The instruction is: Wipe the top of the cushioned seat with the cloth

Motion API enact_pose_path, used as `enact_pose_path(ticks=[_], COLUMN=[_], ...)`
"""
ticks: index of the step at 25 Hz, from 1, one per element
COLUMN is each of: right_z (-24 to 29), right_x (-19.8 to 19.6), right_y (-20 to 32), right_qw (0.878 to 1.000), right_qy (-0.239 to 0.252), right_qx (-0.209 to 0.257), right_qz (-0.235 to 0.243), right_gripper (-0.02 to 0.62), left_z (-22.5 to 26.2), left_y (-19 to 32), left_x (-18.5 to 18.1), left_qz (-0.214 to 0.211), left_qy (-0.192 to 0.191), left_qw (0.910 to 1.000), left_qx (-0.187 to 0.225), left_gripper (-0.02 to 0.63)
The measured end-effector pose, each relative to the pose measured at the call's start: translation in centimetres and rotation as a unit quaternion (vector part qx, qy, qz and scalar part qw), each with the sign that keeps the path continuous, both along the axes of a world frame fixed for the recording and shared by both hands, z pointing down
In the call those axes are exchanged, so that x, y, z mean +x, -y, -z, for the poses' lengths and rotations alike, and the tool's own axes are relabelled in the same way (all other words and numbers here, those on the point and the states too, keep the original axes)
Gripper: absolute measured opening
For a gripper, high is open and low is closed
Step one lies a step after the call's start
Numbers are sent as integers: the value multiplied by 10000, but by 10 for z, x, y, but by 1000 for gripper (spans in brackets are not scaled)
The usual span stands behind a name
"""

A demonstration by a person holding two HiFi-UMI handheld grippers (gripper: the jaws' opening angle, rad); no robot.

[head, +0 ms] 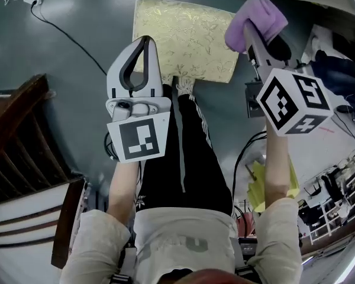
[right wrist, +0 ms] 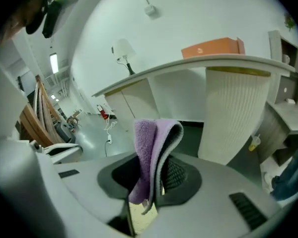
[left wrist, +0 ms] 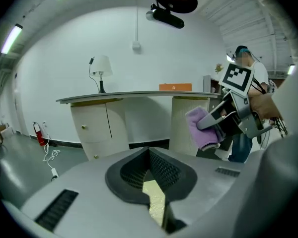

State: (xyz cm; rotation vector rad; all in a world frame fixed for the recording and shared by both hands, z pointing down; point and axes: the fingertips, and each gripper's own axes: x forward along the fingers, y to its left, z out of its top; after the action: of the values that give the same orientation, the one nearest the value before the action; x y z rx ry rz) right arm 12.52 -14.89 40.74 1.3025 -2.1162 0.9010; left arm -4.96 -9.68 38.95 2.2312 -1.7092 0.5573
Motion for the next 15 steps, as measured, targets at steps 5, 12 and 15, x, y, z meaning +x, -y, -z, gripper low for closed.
enact_pose_path(ticks=[5, 12, 15], right_z=[26, 10, -2], right_x=[-63, -160, -193], right_y=[-10, -45, -58], right_qw=[9973, 9882, 9830], right_qy=[387, 880, 978], right_qx=[96, -159, -251], right_qz=[612, 1247, 1534], right_gripper=[97, 97, 97], left_z=[8, 6, 5], left_y=[-6, -33, -44], left_x=[-22, -66, -81], left_qz=[232, 774, 906], left_qy=[92, 106, 159], left_qw=[9997, 9969, 9957], left_qx=[36, -45, -108], left_gripper=[6, 6, 6])
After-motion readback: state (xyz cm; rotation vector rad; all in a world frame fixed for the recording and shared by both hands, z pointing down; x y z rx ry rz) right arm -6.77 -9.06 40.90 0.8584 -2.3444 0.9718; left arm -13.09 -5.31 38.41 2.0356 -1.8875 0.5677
